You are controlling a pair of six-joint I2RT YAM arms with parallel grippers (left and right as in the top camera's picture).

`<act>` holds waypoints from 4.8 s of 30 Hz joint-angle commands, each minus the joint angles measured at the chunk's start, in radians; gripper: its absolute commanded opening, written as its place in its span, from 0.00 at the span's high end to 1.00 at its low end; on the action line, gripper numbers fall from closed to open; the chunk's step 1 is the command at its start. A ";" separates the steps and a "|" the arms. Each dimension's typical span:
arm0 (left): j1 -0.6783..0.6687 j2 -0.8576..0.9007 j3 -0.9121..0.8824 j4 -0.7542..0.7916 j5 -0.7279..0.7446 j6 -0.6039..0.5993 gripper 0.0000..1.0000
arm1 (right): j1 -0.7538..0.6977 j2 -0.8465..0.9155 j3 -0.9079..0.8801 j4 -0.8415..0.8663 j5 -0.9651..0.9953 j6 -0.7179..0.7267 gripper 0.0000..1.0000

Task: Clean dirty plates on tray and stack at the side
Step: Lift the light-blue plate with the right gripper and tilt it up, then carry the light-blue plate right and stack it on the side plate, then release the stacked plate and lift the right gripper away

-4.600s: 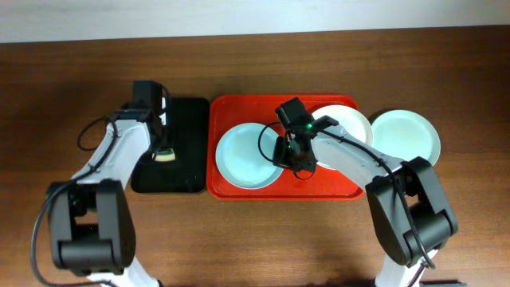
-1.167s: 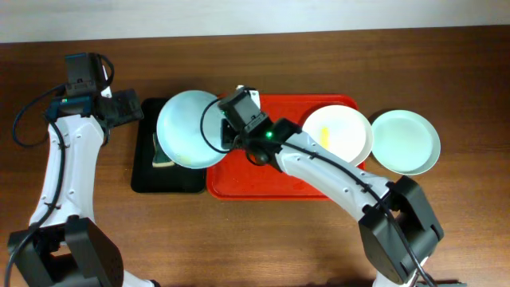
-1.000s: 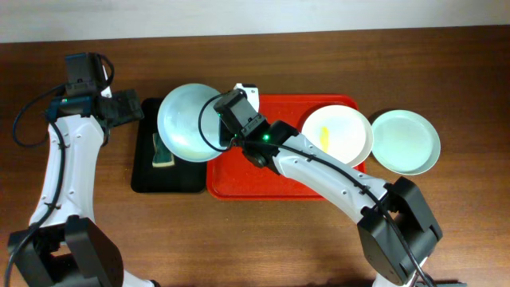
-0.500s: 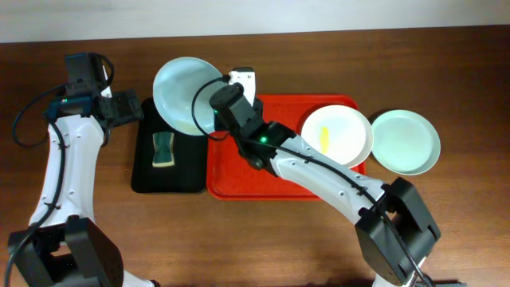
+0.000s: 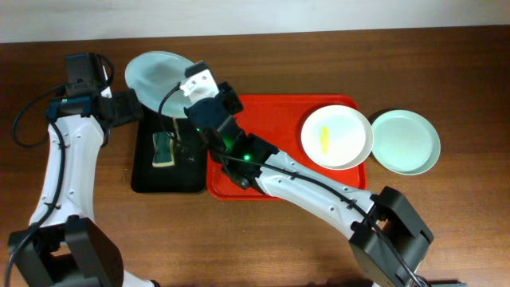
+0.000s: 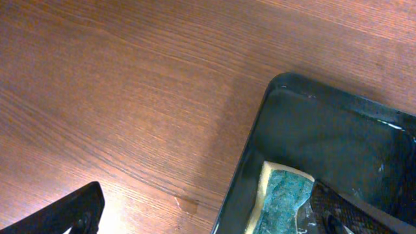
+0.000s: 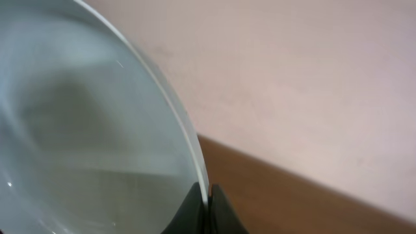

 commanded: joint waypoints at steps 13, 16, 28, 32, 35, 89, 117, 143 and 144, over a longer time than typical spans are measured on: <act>0.003 -0.005 0.006 0.002 -0.011 -0.005 0.00 | 0.059 0.006 0.021 0.310 0.090 -0.513 0.96; 0.003 -0.005 0.006 0.002 -0.010 -0.005 0.01 | 0.059 0.006 0.021 0.362 0.090 -0.600 0.96; 0.003 -0.005 0.006 0.002 -0.010 -0.005 0.01 | 0.059 0.006 0.021 0.518 0.089 -0.737 0.96; 0.003 -0.005 0.006 0.002 -0.010 -0.005 0.01 | 0.059 0.006 0.021 0.533 0.089 -0.737 0.96; 0.003 -0.005 0.006 0.002 -0.010 -0.005 0.01 | 0.059 0.006 0.021 0.533 0.090 -0.737 0.96; 0.003 -0.005 0.006 0.002 -0.010 -0.005 0.01 | -0.917 -0.196 0.012 -1.141 -0.397 0.603 0.96; 0.003 -0.005 0.006 0.002 -0.010 -0.005 0.01 | -1.396 -0.188 -0.225 -1.099 -0.536 0.602 0.96; 0.003 -0.005 0.006 0.002 -0.010 -0.005 0.01 | -1.271 -0.175 -0.231 -1.131 -0.795 0.375 0.41; 0.003 -0.005 0.006 0.002 -0.011 -0.005 0.01 | -1.240 -0.172 -0.230 -1.124 -0.795 0.349 0.42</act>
